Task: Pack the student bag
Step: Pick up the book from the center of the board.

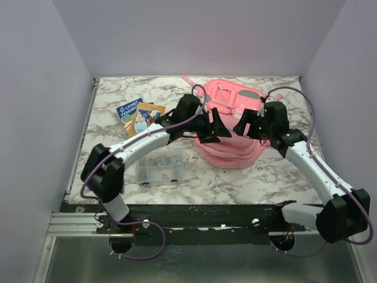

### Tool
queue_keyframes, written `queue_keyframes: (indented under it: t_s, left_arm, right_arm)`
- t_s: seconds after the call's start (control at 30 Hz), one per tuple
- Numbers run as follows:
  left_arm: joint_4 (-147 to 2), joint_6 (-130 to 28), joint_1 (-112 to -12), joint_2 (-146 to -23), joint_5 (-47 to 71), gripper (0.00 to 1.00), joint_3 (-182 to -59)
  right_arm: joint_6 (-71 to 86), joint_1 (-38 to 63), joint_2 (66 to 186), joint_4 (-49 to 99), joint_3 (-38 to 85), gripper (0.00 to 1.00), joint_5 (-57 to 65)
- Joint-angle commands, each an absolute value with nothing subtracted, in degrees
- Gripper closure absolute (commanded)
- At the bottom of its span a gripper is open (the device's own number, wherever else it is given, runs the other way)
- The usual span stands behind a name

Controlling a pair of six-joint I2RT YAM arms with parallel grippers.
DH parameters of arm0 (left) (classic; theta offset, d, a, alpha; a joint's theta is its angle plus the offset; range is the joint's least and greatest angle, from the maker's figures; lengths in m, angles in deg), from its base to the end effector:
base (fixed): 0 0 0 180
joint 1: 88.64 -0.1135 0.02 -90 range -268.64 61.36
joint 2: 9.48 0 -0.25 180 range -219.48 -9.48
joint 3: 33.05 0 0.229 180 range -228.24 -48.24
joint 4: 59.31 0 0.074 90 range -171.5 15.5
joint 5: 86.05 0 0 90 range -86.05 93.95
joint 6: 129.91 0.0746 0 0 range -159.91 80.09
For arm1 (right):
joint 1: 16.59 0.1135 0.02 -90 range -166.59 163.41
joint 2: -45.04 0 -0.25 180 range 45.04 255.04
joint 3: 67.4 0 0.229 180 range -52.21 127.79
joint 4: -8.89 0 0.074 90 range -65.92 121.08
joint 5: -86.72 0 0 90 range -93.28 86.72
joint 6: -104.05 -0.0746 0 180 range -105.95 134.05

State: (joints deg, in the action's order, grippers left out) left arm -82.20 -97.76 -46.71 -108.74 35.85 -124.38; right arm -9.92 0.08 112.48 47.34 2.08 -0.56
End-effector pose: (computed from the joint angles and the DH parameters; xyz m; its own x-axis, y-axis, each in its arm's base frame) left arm 0.2749 -0.2999 0.2583 -0.9690 -0.0958 -0.2278 0.1588 0.4646 -0.8712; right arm 0.2600 0.0816 0.2644 -0.6508 0.2287 -0.7239 -0.0643 0.9335 0.3527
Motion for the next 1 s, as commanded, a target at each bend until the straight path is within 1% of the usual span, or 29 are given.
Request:
queue_keyframes:
  t_s: [0.0,0.07,0.1,0.13,0.17,0.23,0.33,0.43,0.53,0.6,0.73,0.9,0.97]
  left_arm:
    - [-92.0,-82.0,-52.5,-90.6,31.7,0.27,-120.3]
    - [-96.5,-76.1,-55.7,-84.2,29.8,0.24,-119.3]
    - [-98.3,-73.4,-57.6,-81.0,29.2,0.23,-119.0]
    - [-99.8,-71.2,-59.1,-78.4,27.8,0.18,-118.7]
    - [-101.4,-68.8,-60.5,-75.6,25.9,0.16,-118.7]
    - [-103.4,-65.1,-62.1,-71.3,20.5,0.13,-118.5]
    - [-103.8,-61.3,-62.8,-66.4,14.3,0.1,-117.4]
    - [-102.7,-58.6,-62.8,-63.1,12.6,0.1,-115.3]
    - [-101.6,-55.4,-62.8,-60.5,10.8,0.1,-113.0]
    - [-101.2,-54.2,-62.8,-58.5,9.7,0.1,-111.5]
    - [-99.4,-54.5,-62.8,-54.7,11.9,0.1,-107.8]
    - [-99.0,-55.5,-62.7,-53.1,13.2,0.1,-107.3]
    - [-99.1,-55.9,-62.6,-52.9,14.3,0.1,-107.3]
  right_arm:
    - [-12.7,1.2,116.1,39.9,5.3,0.17,11.4]
    - [-14.3,5.2,118.7,37.8,7.0,0.18,10.4]
    - [-14.6,9.0,120.8,37.4,8.7,0.17,8.6]
    - [-15.1,11.8,122.8,37.2,10.2,0.18,6.8]
    - [-16.5,15.1,125.5,36.4,12.1,0.17,6.7]
    - [-23.6,17.9,130.5,31.0,12.8,0.18,11.6]
    - [-38.2,21.8,137.1,11.1,9.0,0.18,17.3]
    - [-48.7,26.4,144.9,-4.0,7.4,0.18,14.6]
    - [-50.7,30.3,152.0,-5.3,11.5,0.18,9.7]
    - [-52.8,31.3,156.0,-6.0,13.1,0.2,7.7]
    - [-55.6,31.8,162.2,-10.2,15.0,0.29,6.0]
    - [-55.4,32.7,168.3,-10.7,21.0,0.44,5.1]
    - [-55.9,32.7,170.6,-8.2,24.2,0.45,4.6]
